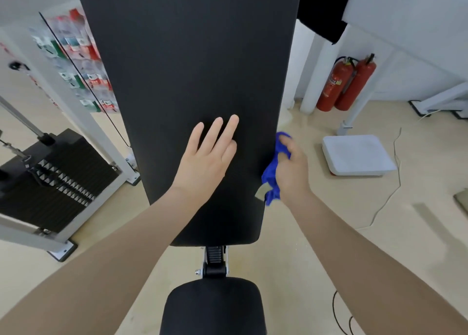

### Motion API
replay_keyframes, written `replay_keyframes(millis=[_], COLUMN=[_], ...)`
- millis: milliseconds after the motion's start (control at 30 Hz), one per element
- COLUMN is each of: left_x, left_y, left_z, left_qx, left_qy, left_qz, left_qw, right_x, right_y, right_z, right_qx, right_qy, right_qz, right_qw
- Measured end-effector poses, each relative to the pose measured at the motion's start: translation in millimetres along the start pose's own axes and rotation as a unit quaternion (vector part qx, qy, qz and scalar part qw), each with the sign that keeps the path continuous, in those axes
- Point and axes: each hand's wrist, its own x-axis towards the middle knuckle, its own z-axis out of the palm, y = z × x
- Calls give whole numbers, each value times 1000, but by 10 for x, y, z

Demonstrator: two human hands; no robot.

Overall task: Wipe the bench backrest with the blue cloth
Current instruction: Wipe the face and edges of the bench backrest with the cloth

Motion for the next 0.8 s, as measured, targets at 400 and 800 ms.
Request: replay_keyframes(millis=[400,800], left_x=[72,109], left_y=[-125,-321], left_z=[-104,-325], left_qx=[-47,-81], left_qy=[-21,8], left_qz=[33,70], left_qw=[998,994], right_x=[106,296], right_y=[65,-1000], right_z=[8,-74], right_qx=[-49,45], right_qy=[-14,30], right_qz=[50,-55], right_qw=[997,997])
